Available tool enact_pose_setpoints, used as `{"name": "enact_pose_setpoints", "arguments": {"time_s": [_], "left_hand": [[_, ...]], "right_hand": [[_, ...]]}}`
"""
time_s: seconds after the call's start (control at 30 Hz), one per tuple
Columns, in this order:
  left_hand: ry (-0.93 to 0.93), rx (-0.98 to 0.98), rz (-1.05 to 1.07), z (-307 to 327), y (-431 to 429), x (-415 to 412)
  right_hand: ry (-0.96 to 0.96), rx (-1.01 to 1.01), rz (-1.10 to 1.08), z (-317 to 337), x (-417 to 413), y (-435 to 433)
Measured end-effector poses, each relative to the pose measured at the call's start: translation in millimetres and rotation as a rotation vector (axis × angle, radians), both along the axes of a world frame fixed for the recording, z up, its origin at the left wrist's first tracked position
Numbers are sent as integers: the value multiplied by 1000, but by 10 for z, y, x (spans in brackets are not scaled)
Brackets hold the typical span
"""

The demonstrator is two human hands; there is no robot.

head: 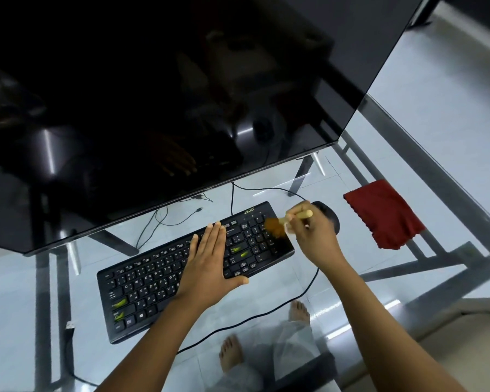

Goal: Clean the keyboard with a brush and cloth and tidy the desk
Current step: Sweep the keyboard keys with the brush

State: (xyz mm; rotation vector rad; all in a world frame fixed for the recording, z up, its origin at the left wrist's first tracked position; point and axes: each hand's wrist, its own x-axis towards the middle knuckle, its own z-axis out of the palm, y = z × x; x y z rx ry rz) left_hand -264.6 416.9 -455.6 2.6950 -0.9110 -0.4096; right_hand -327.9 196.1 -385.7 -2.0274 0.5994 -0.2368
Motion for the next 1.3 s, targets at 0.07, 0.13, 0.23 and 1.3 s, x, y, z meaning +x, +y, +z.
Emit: {"name": "enact_pose_setpoints", "arguments": {"time_s": [0.07,0.13,0.23,1.3], "left_hand": [[-3,-6,1,0,-4,-5],[-5,-1,-3,1,4,-2],[-4,-7,-4,-2,3,0],[-14,7,-19,-2,17,12]], "right_hand": [[-35,47,-45,14,91,-20],[8,155,73,2,186,64],[-6,-38,-4,-22,280,146],[-36,-187,63,-124,-202,122]]}}
